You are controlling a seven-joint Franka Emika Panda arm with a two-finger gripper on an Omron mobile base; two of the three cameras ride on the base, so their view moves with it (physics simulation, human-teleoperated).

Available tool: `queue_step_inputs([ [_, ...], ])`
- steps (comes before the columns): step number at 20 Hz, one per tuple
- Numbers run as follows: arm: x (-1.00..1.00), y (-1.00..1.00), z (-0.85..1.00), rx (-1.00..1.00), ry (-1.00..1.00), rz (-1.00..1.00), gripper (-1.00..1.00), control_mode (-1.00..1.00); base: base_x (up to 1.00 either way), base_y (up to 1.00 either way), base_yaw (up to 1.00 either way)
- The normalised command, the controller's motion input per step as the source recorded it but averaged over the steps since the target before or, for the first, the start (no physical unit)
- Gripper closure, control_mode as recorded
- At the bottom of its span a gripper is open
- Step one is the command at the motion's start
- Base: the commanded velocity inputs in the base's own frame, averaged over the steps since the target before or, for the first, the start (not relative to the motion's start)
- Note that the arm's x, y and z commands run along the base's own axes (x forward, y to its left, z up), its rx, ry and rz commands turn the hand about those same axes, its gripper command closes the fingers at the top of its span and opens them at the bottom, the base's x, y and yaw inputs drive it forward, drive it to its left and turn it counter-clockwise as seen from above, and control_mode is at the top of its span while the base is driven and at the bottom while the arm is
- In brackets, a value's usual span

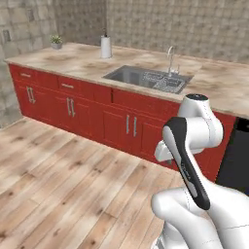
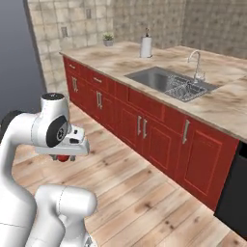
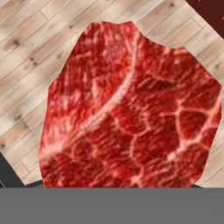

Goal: Take the steak from the fridge and place it on the digital scale on the counter by the fridge. Wait a few seconds for a reading, then move it to the plate on the dining counter.

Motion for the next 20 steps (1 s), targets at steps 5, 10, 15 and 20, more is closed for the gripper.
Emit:
queue_step_inputs([
  [5,0.0,0.0,0.0,0.0,0.0,0.0,1.0,1.0,0.02,0.0,-0.74],
  [10,0.0,0.0,0.0,0.0,0.0,0.0,1.0,1.0,0.0,0.0,-0.69],
  [15,0.0,0.0,0.0,0.0,0.0,0.0,1.0,1.0,0.0,0.0,-0.56],
  [20,0.0,0.0,0.0,0.0,0.0,0.0,1.0,1.0,0.18,0.0,-0.52],
])
